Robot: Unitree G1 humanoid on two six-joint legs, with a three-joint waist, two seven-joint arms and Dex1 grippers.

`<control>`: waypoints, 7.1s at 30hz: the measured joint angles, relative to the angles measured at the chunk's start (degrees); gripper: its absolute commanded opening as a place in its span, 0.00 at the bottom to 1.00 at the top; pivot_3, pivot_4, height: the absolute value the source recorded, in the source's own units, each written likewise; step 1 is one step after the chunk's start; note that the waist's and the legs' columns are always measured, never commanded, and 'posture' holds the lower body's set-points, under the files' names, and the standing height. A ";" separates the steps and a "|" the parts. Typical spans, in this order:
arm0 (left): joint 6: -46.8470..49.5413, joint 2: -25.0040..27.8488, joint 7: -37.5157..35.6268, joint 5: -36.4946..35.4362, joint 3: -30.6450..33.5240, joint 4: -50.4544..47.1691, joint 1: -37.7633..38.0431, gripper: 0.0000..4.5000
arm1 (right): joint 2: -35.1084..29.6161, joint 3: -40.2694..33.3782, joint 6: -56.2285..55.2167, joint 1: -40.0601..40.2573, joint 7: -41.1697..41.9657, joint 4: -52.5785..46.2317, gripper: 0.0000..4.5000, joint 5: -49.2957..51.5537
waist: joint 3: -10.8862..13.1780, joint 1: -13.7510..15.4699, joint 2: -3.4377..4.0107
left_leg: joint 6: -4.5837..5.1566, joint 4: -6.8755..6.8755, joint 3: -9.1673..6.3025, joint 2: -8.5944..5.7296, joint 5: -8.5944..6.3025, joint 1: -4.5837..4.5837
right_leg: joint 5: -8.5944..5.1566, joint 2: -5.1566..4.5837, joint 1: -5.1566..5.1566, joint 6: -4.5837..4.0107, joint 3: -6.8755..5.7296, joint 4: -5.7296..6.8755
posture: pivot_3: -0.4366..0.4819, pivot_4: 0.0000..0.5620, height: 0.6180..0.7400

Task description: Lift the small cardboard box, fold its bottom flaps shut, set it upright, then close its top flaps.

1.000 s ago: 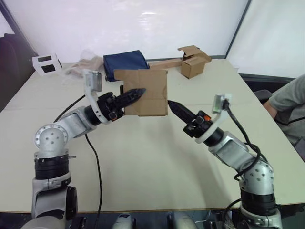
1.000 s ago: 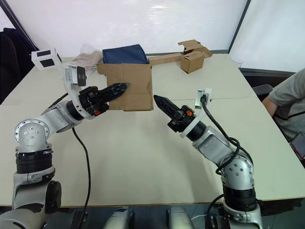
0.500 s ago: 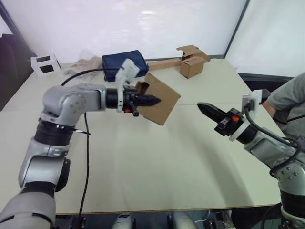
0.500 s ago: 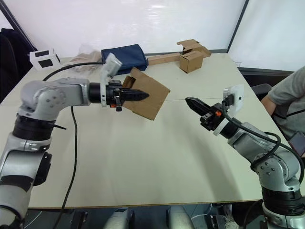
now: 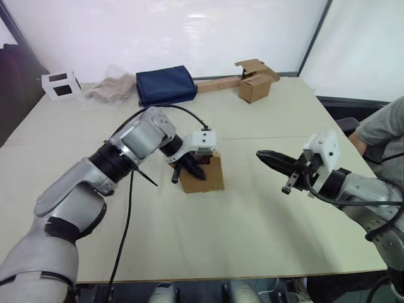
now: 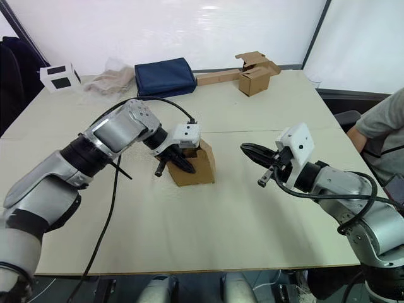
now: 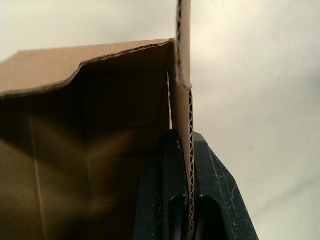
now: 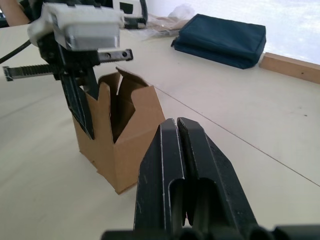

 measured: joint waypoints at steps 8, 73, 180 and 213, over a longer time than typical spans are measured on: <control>1.75 -0.89 -6.72 3.48 0.55 -0.10 -1.61 0.51 | 2.31 0.92 1.71 0.11 -1.59 -0.93 0.00 -0.50 | 0.01 -0.07 -0.02 | 0.02 0.01 -0.01 0.00 -0.01 0.00 | 0.00 0.01 0.00 0.00 0.00 0.03 | 0.48 0.27 1.00; 2.82 3.44 18.10 -12.92 43.49 -14.69 42.40 0.02 | 14.21 18.55 2.82 -13.02 6.86 28.02 0.00 -25.88 | -0.08 -0.10 -0.05 | 0.02 0.19 -0.03 0.02 -0.01 0.04 | 0.01 -0.07 -0.04 0.00 -0.08 0.29 | 0.48 0.27 1.00; 5.11 3.82 12.64 -20.22 45.20 -23.06 40.10 0.02 | 21.38 22.44 4.24 -17.63 16.77 23.23 0.00 -20.57 | -0.18 -0.23 -0.01 | -0.02 0.21 -0.08 0.02 0.01 0.06 | 0.01 -0.08 0.00 -0.01 -0.10 0.35 | 0.48 0.27 1.00; -1.64 0.95 17.15 -15.10 38.39 -21.19 42.67 0.02 | 26.47 23.79 0.36 -27.81 14.23 33.26 0.00 -21.58 | -0.18 -0.25 0.00 | -0.01 0.13 -0.05 0.02 0.01 0.06 | 0.01 -0.07 -0.04 -0.01 -0.09 0.31 | 0.48 0.27 1.00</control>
